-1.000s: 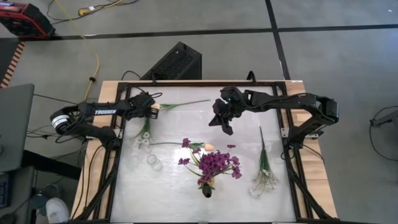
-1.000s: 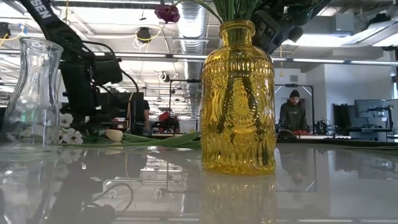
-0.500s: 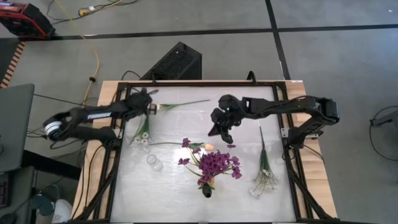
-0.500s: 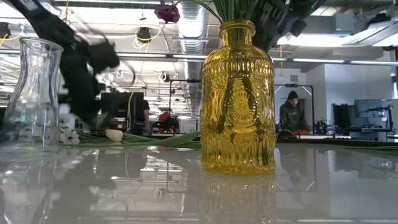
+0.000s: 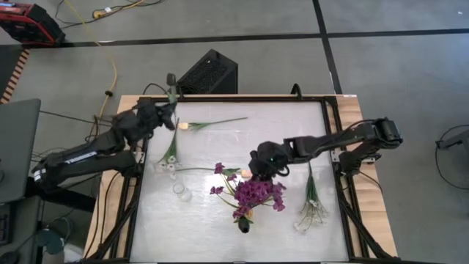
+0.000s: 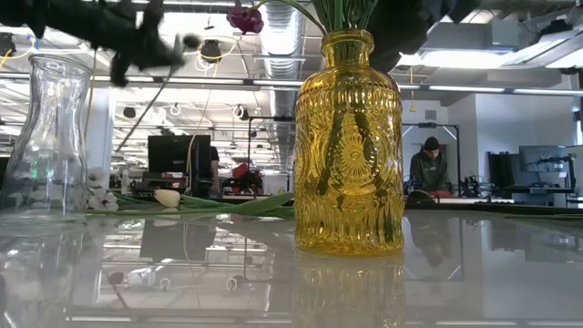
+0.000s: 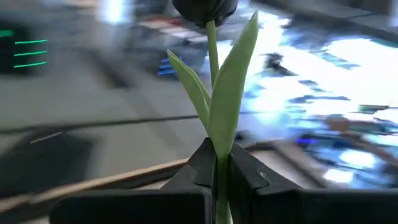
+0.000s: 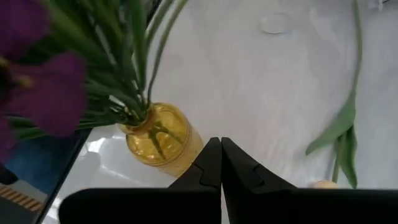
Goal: Sort flowers into vase by color
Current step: Put the black flower into the yellow vase
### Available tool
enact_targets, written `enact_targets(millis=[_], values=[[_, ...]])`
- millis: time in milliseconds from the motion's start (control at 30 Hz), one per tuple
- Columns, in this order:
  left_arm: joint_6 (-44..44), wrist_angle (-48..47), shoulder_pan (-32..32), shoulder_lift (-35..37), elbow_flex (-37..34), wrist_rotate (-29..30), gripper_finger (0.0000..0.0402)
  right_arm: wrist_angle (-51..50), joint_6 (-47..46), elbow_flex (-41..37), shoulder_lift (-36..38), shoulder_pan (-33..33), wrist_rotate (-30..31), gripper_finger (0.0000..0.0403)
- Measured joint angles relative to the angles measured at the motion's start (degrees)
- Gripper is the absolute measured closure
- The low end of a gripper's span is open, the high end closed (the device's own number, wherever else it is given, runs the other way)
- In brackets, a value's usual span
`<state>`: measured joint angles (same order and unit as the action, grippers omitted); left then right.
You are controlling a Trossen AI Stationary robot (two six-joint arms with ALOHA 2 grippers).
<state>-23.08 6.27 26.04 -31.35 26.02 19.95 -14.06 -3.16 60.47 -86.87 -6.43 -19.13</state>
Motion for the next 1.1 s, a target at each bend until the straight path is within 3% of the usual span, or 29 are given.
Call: enact_targets(millis=[133,233,400,567,767,933,1100], values=[[3.0,9.4,-5.2,-1.1,0.0,-7.8,0.0399,-1.2,0.0,0.0,0.5,-2.4,5.3,0.0375],[3.9,15.8,-10.1,-5.6,0.0,-6.7,0.0400,-5.7,-0.1,0.0,2.9,-4.0,12.6,0.0375],[4.4,27.8,-15.6,-19.0,-0.1,-3.4,0.0400,-15.0,-5.8,0.0,8.6,-7.7,28.8,0.0375],[5.4,50.4,-18.0,-28.5,0.0,-13.6,0.0400,-22.6,-13.1,0.0,14.6,-13.8,39.5,0.0375],[2.2,65.9,-19.9,-29.9,0.0,-23.0,0.0400,-28.4,-21.8,0.0,19.5,-22.5,51.4,0.0375],[1.1,70.7,-24.5,-29.8,0.0,-27.0,0.0400,-27.3,-25.4,0.0,19.3,-28.0,54.0,0.0375],[2.9,71.0,-32.9,-30.9,0.0,-27.8,0.0400,-27.3,-30.8,0.0,16.7,-32.9,54.0,0.0375]])
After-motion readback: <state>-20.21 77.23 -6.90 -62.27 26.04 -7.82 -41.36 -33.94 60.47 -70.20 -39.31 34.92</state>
